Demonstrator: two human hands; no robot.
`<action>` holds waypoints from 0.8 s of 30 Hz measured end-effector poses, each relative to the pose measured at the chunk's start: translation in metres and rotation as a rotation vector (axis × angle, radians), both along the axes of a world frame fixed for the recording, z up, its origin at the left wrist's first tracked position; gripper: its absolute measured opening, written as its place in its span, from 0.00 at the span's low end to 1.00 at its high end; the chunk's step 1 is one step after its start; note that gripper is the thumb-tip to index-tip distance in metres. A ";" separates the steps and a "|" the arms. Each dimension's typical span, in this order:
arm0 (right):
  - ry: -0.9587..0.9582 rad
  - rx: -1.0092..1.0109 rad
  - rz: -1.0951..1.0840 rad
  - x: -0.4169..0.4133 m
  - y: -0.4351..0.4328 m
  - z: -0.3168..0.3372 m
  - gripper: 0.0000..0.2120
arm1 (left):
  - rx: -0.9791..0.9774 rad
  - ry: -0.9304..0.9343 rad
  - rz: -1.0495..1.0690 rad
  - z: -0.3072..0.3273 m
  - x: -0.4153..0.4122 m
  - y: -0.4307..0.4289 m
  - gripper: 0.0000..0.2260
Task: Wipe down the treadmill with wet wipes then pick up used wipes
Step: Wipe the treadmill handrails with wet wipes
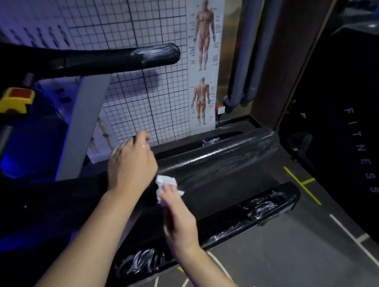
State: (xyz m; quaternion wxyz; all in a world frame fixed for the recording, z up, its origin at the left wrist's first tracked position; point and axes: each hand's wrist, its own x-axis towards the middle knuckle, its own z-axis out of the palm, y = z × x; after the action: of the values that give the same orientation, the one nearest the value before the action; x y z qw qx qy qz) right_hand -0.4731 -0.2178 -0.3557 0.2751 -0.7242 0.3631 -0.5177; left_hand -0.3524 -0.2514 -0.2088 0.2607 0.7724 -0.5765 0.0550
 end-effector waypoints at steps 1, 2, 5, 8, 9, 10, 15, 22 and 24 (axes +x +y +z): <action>0.007 -0.089 0.017 0.000 0.003 0.000 0.23 | 0.023 -0.087 0.031 0.003 0.012 0.008 0.08; -0.012 -0.177 0.023 -0.002 0.002 -0.001 0.25 | 0.043 -0.152 0.063 0.006 0.025 0.016 0.07; -0.054 -0.247 -0.127 -0.017 -0.018 0.003 0.18 | 0.075 -0.251 0.114 0.009 0.063 0.035 0.06; -0.163 -0.053 -0.489 -0.038 -0.049 0.029 0.10 | 0.108 -0.314 0.062 -0.003 0.078 0.048 0.13; -0.207 0.031 -0.570 -0.042 -0.058 0.036 0.08 | 0.109 -0.331 0.048 -0.008 0.076 0.051 0.16; -0.229 0.094 -0.616 -0.041 -0.063 0.042 0.07 | 0.085 -0.347 0.045 -0.011 0.074 0.052 0.17; -0.065 -0.100 -0.413 0.025 -0.020 0.035 0.09 | 0.017 -0.348 0.032 -0.013 0.076 0.048 0.15; 0.041 -0.187 -0.238 0.040 -0.009 0.036 0.06 | -0.031 -0.335 0.033 -0.017 0.079 0.048 0.15; 0.056 -0.099 -0.504 0.000 -0.045 0.028 0.06 | -0.040 -0.326 0.032 -0.017 0.078 0.049 0.16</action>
State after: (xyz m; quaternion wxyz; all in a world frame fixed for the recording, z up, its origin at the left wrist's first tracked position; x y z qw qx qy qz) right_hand -0.4727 -0.2629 -0.3278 0.0916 -0.6375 0.5137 -0.5668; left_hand -0.2742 -0.2023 -0.2254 0.1784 0.7568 -0.5977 0.1951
